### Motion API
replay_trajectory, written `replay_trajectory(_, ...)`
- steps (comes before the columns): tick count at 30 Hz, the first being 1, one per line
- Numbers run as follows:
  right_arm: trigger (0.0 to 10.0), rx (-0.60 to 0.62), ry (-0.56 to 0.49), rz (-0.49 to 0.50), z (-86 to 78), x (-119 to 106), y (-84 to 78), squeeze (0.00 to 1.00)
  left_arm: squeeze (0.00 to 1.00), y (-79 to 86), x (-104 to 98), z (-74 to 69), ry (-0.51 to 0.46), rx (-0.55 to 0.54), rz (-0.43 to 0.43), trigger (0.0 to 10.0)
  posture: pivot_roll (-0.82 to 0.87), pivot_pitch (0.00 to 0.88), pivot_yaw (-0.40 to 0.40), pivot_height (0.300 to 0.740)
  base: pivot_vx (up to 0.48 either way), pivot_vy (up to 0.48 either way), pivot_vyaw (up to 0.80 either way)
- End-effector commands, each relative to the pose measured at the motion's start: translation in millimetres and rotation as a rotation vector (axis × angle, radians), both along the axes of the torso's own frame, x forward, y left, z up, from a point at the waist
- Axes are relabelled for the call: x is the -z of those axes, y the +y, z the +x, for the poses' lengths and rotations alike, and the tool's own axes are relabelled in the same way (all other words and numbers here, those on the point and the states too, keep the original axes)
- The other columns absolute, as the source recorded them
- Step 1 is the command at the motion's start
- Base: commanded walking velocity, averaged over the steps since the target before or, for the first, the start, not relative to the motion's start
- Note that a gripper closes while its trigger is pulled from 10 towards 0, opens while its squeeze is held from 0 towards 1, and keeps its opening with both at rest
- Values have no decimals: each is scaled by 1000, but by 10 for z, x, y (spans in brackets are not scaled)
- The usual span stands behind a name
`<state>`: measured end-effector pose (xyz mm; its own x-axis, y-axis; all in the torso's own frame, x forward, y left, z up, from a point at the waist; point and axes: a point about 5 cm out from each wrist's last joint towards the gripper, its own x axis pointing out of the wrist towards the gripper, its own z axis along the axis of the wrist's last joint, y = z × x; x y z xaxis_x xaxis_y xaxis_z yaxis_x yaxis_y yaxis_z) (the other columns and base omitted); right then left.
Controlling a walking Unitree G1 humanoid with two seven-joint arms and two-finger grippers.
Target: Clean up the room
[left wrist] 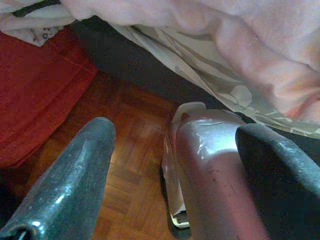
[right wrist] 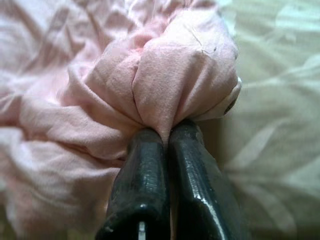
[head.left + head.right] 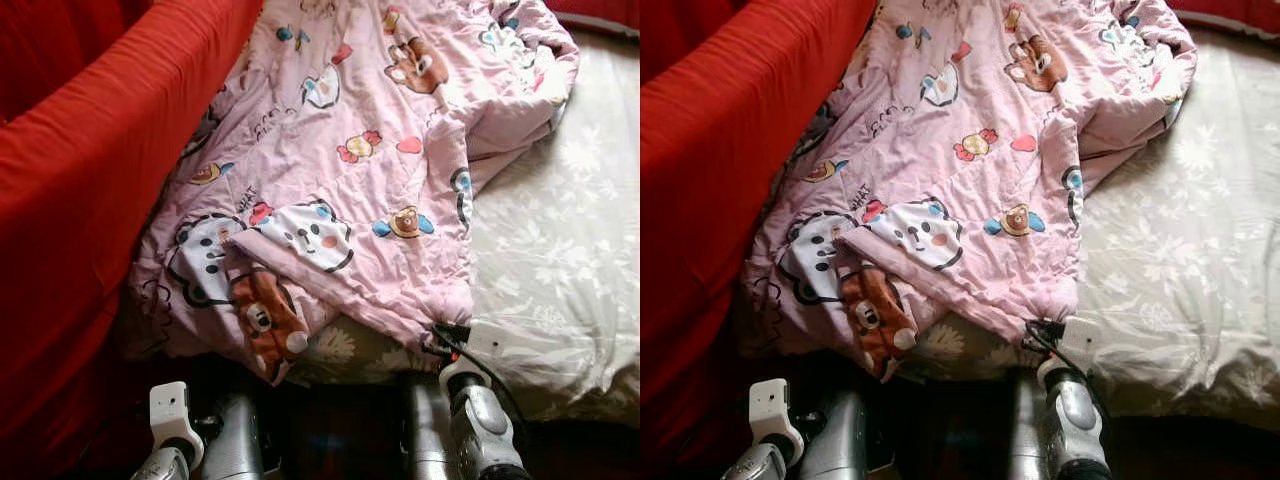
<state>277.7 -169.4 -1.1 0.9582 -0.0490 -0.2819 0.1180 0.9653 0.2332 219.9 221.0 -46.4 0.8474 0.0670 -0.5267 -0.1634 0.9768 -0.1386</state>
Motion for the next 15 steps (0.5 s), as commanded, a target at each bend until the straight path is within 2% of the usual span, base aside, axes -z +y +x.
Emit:
replay_trajectory(1, 10000, 1, 21, 5, -60, 56, 6, 0, 0, -110, 275, -357, 194, 17, -39, 10000, -16, 248, 13, 586, 0, 0, 0)
replay_trajectory(4, 10000, 7, 10, 15, -36, 33, 12, 0, 0, -110, 276, -357, 199, 23, -33, 10000, -13, 245, 14, 586, 0, 0, 0)
replay_trajectory(15, 10000, -8, 35, 10, -6, 36, 21, 0, 0, -114, 284, -356, 217, 20, -25, 10000, -11, 232, 14, 651, 0, 0, 0)
